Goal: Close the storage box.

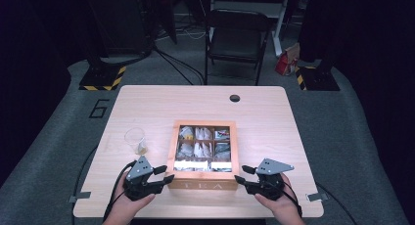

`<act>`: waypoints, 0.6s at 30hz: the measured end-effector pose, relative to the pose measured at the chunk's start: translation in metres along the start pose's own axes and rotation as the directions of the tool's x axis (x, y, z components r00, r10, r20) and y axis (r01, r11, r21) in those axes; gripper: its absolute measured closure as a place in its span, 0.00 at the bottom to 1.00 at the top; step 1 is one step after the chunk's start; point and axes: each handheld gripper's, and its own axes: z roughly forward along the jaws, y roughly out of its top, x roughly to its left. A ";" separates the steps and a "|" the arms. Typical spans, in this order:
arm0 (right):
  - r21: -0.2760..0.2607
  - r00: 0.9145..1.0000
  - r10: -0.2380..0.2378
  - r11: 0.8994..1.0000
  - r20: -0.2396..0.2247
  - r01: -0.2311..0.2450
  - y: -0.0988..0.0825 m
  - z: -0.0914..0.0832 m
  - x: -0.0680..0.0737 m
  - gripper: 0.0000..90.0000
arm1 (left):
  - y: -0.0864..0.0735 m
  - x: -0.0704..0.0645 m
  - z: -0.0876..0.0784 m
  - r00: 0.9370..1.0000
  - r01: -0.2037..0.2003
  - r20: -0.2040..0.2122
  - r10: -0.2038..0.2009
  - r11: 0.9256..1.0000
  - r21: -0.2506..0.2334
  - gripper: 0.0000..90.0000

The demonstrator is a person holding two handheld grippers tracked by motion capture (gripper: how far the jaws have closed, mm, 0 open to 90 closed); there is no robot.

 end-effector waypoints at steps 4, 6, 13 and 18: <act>-0.009 1.000 0.015 1.000 -0.003 -0.015 0.001 0.000 -0.002 0.54 | 0.000 0.006 -0.001 1.000 0.018 -0.011 -0.018 1.000 -0.007 0.56; -0.016 1.000 0.017 1.000 0.008 -0.016 0.002 -0.001 -0.003 0.54 | 0.000 0.009 -0.003 0.999 0.032 -0.016 -0.032 0.999 -0.014 0.56; -0.049 0.998 0.042 0.998 0.038 -0.040 0.007 -0.008 -0.011 0.54 | 0.000 0.020 -0.009 0.997 0.057 -0.049 -0.059 0.998 -0.035 0.56; -0.064 0.993 0.079 0.995 0.082 -0.074 0.004 -0.010 -0.022 0.53 | -0.004 0.025 -0.008 0.995 0.071 -0.066 -0.073 0.997 -0.039 0.56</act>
